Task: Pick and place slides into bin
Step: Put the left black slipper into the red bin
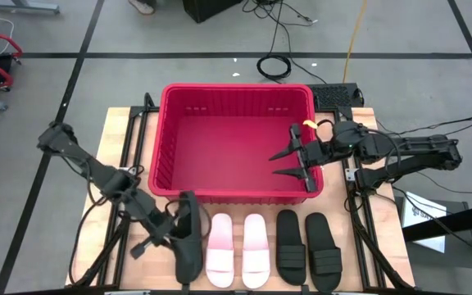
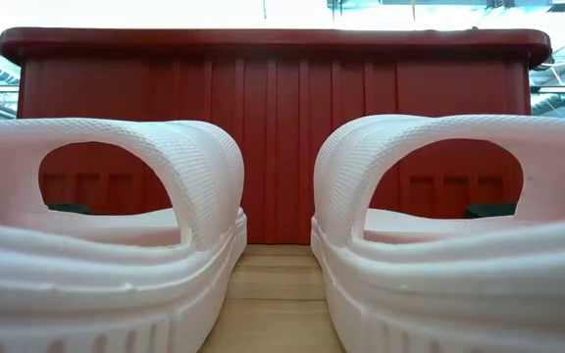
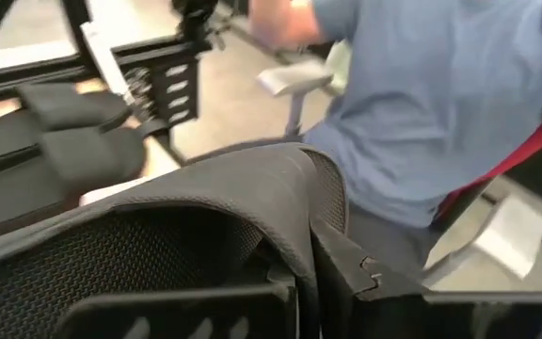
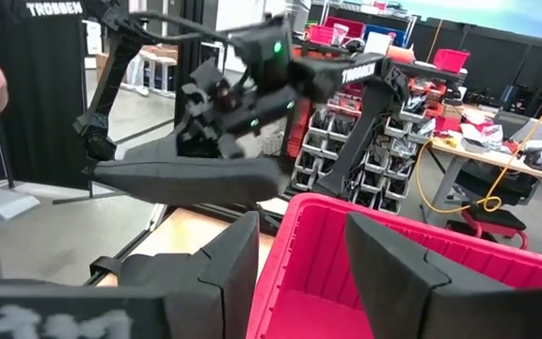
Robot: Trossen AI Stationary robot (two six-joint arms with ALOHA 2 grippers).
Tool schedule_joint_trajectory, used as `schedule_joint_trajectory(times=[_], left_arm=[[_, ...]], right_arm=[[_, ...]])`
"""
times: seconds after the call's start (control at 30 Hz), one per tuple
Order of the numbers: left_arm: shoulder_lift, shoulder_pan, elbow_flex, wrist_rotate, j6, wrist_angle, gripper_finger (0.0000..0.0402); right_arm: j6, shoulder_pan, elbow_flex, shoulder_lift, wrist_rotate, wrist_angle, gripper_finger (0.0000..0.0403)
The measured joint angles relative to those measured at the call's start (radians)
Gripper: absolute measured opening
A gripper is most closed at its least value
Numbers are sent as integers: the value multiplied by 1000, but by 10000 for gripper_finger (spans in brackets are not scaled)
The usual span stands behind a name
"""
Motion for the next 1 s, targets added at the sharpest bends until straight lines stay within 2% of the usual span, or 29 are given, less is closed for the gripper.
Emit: schedule_joint_trajectory(times=[0.3, 0.43, 0.67, 1.0], left_arm=[[0, 138, 337, 5, 105, -493, 16], [0, 230, 449, -1, 159, -666, 5], [0, 453, 491, 28, 257, -846, 14], [38, 762, 492, 93, 447, -971, 6]], right_arm=[[-14, 0, 0, 35, 0, -2, 153], [-24, 0, 0, 51, 0, -1, 153], [-23, 0, 0, 58, 0, 0, 153], [-23, 0, 0, 58, 0, 0, 153]])
